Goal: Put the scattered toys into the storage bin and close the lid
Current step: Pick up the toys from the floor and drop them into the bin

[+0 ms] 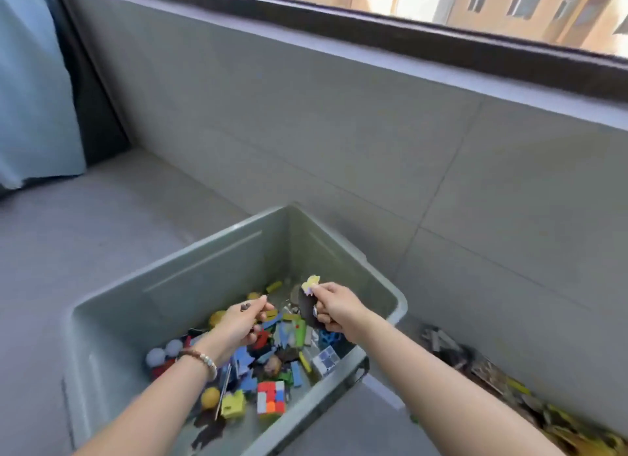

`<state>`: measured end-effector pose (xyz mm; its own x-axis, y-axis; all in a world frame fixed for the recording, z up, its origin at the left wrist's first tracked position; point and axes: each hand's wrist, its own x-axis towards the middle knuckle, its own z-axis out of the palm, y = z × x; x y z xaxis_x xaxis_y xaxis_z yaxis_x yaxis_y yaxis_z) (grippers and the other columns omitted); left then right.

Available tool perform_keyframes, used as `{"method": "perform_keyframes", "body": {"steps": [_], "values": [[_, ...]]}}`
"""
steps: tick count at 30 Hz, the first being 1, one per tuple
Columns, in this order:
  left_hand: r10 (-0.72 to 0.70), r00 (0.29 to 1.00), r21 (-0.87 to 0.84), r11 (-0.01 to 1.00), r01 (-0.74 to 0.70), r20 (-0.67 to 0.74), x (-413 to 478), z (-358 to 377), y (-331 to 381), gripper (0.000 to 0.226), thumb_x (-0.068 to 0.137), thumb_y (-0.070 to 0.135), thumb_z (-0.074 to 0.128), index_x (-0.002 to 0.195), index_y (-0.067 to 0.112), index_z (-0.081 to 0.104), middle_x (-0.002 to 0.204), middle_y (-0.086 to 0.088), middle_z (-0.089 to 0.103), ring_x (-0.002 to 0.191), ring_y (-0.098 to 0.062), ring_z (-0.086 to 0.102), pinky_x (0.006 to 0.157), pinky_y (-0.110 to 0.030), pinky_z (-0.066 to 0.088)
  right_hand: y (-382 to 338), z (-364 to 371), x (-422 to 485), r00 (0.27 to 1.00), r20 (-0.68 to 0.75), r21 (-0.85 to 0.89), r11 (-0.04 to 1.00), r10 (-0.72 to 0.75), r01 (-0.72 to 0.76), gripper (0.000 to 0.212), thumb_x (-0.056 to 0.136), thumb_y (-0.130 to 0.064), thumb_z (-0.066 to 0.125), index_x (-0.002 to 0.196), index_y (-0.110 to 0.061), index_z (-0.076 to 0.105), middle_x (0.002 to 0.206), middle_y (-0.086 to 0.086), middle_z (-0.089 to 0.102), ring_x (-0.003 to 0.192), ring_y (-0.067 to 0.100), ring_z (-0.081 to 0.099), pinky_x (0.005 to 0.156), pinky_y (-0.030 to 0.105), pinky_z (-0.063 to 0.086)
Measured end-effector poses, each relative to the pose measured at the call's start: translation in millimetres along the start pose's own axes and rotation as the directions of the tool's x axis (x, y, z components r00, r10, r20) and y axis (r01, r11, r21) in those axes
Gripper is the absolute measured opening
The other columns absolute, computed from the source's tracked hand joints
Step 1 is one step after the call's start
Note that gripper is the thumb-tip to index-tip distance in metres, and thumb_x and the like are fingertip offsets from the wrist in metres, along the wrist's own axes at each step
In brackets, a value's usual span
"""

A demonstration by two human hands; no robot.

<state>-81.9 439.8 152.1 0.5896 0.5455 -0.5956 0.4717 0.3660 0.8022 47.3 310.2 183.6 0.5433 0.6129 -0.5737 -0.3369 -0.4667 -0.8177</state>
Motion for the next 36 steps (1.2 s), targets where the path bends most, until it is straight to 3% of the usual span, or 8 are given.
{"method": "perform_keyframes", "body": {"steps": [4, 6, 9, 15, 22, 30, 32, 36], "values": [[-0.077, 0.994, 0.061, 0.995, 0.081, -0.075, 23.1, -25.9, -41.0, 0.039, 0.099, 0.032, 0.044, 0.13, 0.01, 0.049, 0.125, -0.007, 0.056, 0.101, -0.021, 0.058, 0.074, -0.026, 0.05, 33.7, 23.9, 32.8, 0.991, -0.011, -0.156, 0.978, 0.135, -0.135, 0.013, 0.098, -0.025, 0.046, 0.096, -0.013, 0.051, 0.07, 0.003, 0.051, 0.051, 0.011, 0.05, 0.041, 0.018, 0.037], [-0.04, 0.988, 0.262, 0.962, 0.079, -0.153, 34.0, -36.6, -55.2, 0.055, 0.097, 0.039, 0.044, 0.144, 0.012, 0.033, 0.147, -0.008, 0.037, 0.131, -0.027, 0.04, 0.097, -0.033, 0.04, 45.1, 18.3, 44.1, 0.992, -0.078, -0.355, 0.927, 0.102, -0.123, 0.04, 0.094, -0.034, 0.051, 0.129, -0.015, 0.045, 0.111, 0.007, 0.055, 0.093, 0.019, 0.058, 0.07, 0.026, 0.051], [0.055, 0.981, 0.665, 0.742, 0.085, -0.186, 46.3, -48.3, -68.8, 0.072, 0.094, 0.052, 0.042, 0.149, 0.011, 0.02, 0.157, -0.009, 0.02, 0.143, -0.03, 0.02, 0.115, -0.041, 0.021, 49.1, 0.8, 48.1, 0.993, -0.101, -0.7, 0.713, -0.052, -0.034, 0.062, 0.092, -0.041, 0.052, 0.146, -0.02, 0.029, 0.154, 0.007, 0.022, 0.142, 0.024, 0.021, 0.113, 0.035, 0.025], [0.323, 0.945, 0.876, 0.468, -0.113, -0.05, 27.5, -3.7, -14.3, 0.07, 0.095, 0.055, 0.033, 0.151, 0.019, 0.012, 0.16, -0.002, 0.007, 0.146, -0.025, 0.003, 0.118, -0.047, 0.006, 12.5, -52.4, 16.7, 0.923, 0.032, -0.898, 0.394, -0.384, 0.195, 0.056, 0.093, -0.039, 0.052, 0.144, -0.026, 0.033, 0.158, -0.001, 0.014, 0.146, 0.019, 0.011, 0.118, 0.036, 0.015], [0.645, 0.706, 0.761, 0.289, -0.581, 0.294, -12.3, 137.4, 68.5, 0.065, 0.096, 0.05, 0.036, 0.15, 0.018, 0.02, 0.158, 0.001, 0.016, 0.146, -0.017, 0.007, 0.118, -0.032, 0.007, 2.3, -193.0, -46.1, 0.825, -0.175, -0.879, 0.462, -0.537, 0.114, 0.049, 0.093, -0.033, 0.054, 0.139, -0.028, 0.04, 0.156, -0.007, 0.017, 0.142, 0.015, 0.024, 0.109, 0.031, 0.029], [0.627, 0.511, 0.694, -0.066, -0.717, 0.588, 5.4, 292.9, 30.7, 0.054, 0.097, 0.044, 0.039, 0.142, 0.013, 0.037, 0.148, -0.006, 0.038, 0.141, -0.023, 0.024, 0.116, -0.03, 0.01, 114.3, -321.8, -71.9, 0.849, -0.389, -0.778, 0.621, -0.357, -0.095, 0.052, 0.092, -0.037, 0.054, 0.141, -0.032, 0.036, 0.155, -0.012, 0.018, 0.142, 0.011, 0.022, 0.11, 0.03, 0.028], [0.552, 0.55, 0.695, -0.075, -0.715, 0.626, 24.5, 318.1, 0.7, 0.053, 0.097, 0.043, 0.04, 0.141, 0.015, 0.037, 0.146, -0.004, 0.039, 0.138, -0.022, 0.029, 0.113, -0.03, 0.017, 152.3, -333.6, -60.5, 0.865, -0.386, -0.753, 0.652, -0.321, -0.094, 0.052, 0.092, -0.038, 0.054, 0.141, -0.032, 0.036, 0.156, -0.011, 0.019, 0.142, 0.011, 0.022, 0.11, 0.028, 0.027], [0.371, 0.811, 0.842, 0.119, -0.526, 0.454, 91.1, 336.4, -61.1, 0.063, 0.095, 0.044, 0.042, 0.148, 0.017, 0.023, 0.154, -0.004, 0.026, 0.14, -0.022, 0.026, 0.111, -0.03, 0.024, 223.6, -340.7, -20.8, 0.899, -0.365, -0.657, 0.752, -0.244, -0.063, 0.054, 0.092, -0.034, 0.056, 0.141, -0.031, 0.035, 0.155, -0.011, 0.019, 0.142, 0.009, 0.021, 0.109, 0.023, 0.024]]}}
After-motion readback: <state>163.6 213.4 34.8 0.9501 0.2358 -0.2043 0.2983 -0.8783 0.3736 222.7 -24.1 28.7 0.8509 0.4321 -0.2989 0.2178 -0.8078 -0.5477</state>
